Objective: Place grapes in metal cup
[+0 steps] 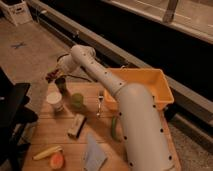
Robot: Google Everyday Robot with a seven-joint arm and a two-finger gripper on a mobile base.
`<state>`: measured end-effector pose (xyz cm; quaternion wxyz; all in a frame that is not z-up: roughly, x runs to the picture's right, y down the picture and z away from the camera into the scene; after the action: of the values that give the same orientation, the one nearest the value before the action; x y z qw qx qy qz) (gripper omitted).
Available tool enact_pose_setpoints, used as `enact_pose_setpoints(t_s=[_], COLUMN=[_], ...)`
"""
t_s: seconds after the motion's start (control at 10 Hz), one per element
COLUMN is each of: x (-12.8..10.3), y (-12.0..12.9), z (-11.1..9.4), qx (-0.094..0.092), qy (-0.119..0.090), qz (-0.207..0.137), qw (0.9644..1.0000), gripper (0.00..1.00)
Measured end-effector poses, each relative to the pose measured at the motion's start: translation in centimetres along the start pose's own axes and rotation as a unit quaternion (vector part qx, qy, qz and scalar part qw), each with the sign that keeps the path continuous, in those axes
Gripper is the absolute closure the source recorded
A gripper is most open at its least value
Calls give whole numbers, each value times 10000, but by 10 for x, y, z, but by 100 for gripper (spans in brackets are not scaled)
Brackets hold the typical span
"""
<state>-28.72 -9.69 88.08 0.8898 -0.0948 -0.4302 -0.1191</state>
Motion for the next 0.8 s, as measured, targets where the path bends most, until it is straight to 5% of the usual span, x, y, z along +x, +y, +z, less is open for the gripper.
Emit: enact_pose_setpoints(t_s=[0.8], x=[24], y=[0], z=[25], qx=[78], qy=[-217], qz=[552], qw=[9982], gripper=[100])
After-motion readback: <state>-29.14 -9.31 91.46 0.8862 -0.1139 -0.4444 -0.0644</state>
